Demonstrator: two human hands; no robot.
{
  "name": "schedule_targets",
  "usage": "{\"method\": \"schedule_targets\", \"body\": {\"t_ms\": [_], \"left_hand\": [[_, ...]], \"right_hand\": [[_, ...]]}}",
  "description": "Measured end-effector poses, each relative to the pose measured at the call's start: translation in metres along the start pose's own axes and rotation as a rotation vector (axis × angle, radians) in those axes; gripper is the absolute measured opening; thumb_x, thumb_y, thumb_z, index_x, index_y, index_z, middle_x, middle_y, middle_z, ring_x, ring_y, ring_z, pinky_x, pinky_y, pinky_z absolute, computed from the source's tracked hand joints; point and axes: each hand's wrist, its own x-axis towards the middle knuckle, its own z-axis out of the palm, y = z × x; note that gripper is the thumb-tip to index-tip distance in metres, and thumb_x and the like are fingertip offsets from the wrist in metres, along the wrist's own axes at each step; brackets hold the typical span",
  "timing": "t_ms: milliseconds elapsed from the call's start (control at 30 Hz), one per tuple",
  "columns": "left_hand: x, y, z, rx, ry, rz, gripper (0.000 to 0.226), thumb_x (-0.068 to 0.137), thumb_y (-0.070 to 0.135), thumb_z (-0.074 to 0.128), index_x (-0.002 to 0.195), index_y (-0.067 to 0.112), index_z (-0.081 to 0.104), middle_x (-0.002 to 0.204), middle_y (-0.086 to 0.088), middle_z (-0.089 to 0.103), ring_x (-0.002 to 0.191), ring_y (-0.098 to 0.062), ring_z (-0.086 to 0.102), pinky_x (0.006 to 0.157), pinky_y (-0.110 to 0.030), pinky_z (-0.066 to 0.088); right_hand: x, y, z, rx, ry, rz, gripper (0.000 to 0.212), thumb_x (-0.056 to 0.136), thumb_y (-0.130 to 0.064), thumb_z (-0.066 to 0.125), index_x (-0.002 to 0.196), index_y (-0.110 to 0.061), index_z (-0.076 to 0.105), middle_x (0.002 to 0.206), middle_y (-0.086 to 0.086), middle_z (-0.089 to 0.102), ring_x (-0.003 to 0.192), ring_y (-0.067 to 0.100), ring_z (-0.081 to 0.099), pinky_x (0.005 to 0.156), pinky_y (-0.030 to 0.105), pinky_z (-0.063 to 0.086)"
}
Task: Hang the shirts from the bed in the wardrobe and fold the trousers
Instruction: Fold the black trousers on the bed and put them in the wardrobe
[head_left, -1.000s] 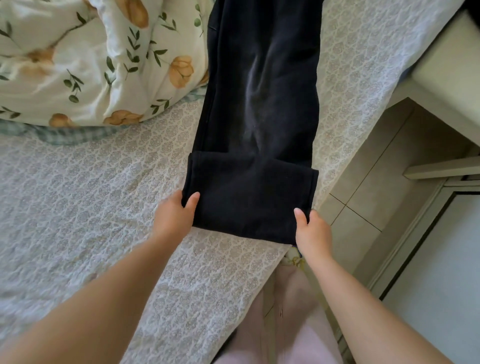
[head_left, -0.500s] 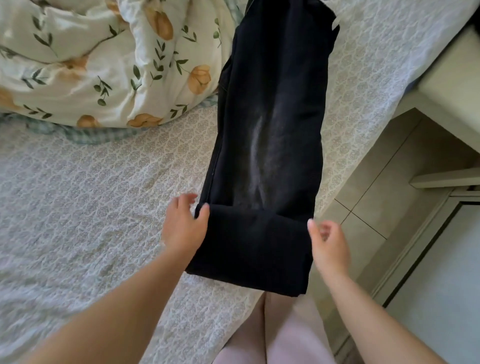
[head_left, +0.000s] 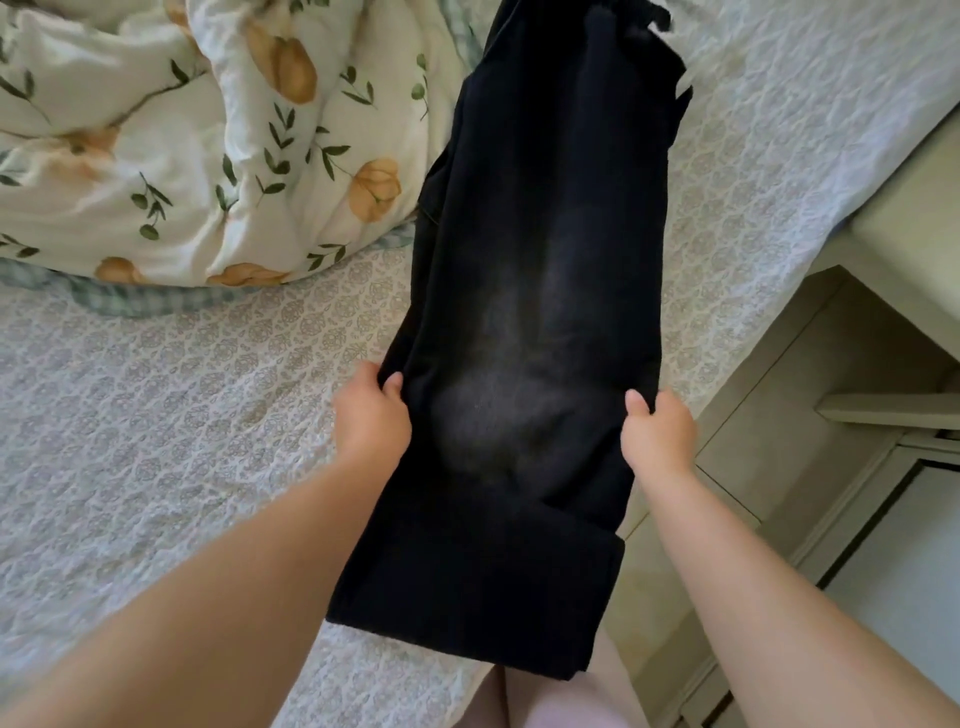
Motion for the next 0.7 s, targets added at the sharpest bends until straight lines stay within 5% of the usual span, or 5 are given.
{"method": "schedule_targets", "body": {"t_ms": [167, 300, 500, 633, 700], "left_hand": [[0.009, 0.016, -0.006, 0.056, -0.088, 0.018, 0.02, 0.098, 0.04, 0.041, 0.107, 0.022, 0.047, 0.082, 0.008, 0.053, 0.07, -0.011, 0.053, 0.054, -0.027, 0.037], [0.032, 0.054, -0.01, 0.0, -0.137, 0.122, 0.032, 0.096, 0.045, 0.044, 0.118, 0.023, 0.047, 0.091, 0.014, 0.052, 0.078, -0.005, 0.053, 0.062, -0.026, 0.042], [0.073, 0.141, -0.005, -0.087, 0.094, 0.211, 0.03, 0.096, 0.041, 0.048, 0.118, 0.022, 0.057, 0.111, 0.005, 0.059, 0.099, -0.013, 0.056, 0.084, -0.031, 0.047], [0.094, 0.186, 0.004, 0.017, 0.092, 0.197, 0.039, 0.098, 0.045, 0.041, 0.123, 0.019, 0.056, 0.107, 0.005, 0.056, 0.097, -0.014, 0.053, 0.078, -0.029, 0.039], [0.103, 0.201, 0.008, 0.062, 0.12, 0.204, 0.04, 0.099, 0.045, 0.037, 0.125, 0.02, 0.054, 0.115, 0.001, 0.057, 0.102, -0.018, 0.053, 0.08, -0.03, 0.039]], "right_hand": [[0.011, -0.012, -0.012, -0.142, -0.114, -0.009, 0.042, 0.098, -0.032, 0.045, 0.129, -0.004, 0.049, 0.128, 0.014, 0.054, 0.112, 0.031, 0.052, 0.079, 0.034, 0.04], [0.04, -0.042, -0.028, 0.13, -0.152, -0.058, 0.031, 0.095, -0.035, 0.048, 0.115, -0.012, 0.055, 0.101, 0.001, 0.056, 0.081, 0.015, 0.049, 0.067, 0.028, 0.037], [0.102, -0.116, -0.041, 0.339, -0.144, -0.06, 0.043, 0.097, -0.039, 0.044, 0.119, -0.004, 0.056, 0.106, 0.006, 0.061, 0.101, 0.025, 0.057, 0.081, 0.035, 0.042], [0.141, -0.152, -0.046, 0.282, -0.167, -0.048, 0.034, 0.099, -0.03, 0.04, 0.111, -0.006, 0.062, 0.092, 0.006, 0.06, 0.1, 0.029, 0.056, 0.083, 0.032, 0.041], [0.157, -0.163, -0.048, 0.259, -0.181, -0.033, 0.036, 0.1, -0.03, 0.039, 0.119, -0.007, 0.06, 0.108, 0.01, 0.06, 0.11, 0.03, 0.054, 0.09, 0.031, 0.04]]}}
